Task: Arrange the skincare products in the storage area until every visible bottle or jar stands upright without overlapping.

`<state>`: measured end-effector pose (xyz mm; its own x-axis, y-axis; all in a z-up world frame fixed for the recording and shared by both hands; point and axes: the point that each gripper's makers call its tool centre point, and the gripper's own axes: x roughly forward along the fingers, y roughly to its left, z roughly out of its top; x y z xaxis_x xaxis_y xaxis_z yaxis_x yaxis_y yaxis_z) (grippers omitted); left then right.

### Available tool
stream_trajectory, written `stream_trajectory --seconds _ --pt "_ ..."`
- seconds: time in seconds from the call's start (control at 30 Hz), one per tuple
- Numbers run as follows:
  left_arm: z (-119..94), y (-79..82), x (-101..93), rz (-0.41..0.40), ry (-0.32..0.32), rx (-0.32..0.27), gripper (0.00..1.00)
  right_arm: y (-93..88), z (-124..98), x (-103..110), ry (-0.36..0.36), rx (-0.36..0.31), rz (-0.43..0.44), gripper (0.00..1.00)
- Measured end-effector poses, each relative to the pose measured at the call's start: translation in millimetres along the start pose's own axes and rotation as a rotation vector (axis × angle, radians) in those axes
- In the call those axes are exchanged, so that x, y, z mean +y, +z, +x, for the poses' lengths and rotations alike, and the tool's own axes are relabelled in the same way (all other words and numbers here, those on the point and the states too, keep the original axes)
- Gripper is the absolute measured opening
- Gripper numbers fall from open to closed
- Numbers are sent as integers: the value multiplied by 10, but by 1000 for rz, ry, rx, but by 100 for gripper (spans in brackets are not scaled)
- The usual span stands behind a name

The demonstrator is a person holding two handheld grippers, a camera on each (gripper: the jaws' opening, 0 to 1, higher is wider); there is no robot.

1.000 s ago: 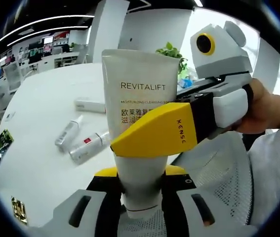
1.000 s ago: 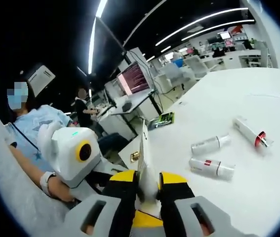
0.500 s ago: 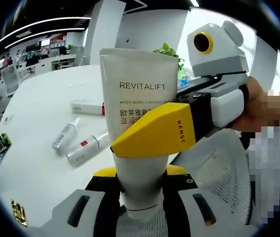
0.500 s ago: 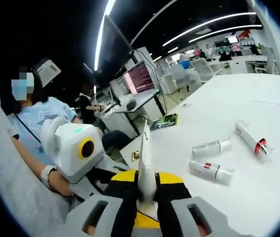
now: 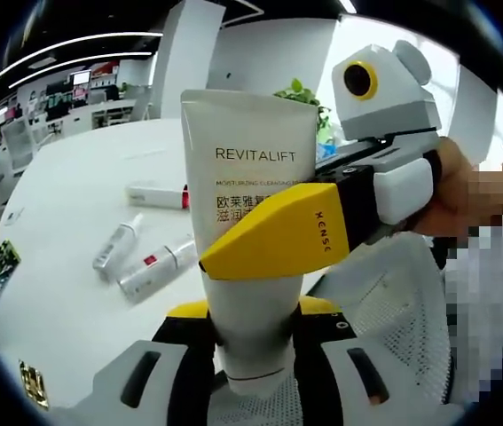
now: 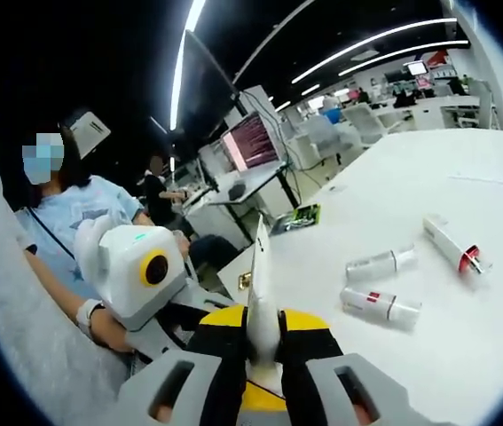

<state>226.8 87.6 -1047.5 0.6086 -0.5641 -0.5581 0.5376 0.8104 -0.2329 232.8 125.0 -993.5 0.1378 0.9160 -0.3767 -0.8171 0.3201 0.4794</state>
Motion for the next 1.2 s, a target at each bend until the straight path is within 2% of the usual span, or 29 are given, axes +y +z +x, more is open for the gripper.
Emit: stream_trajectory --seconds 0.7,1.2 --pt "-10 18 5 -4 1 -11 29 16 6 5 22 8 -12 5" --pt "-12 8 -32 9 -12 -9 29 -3 -23 21 12 1 -14 5"
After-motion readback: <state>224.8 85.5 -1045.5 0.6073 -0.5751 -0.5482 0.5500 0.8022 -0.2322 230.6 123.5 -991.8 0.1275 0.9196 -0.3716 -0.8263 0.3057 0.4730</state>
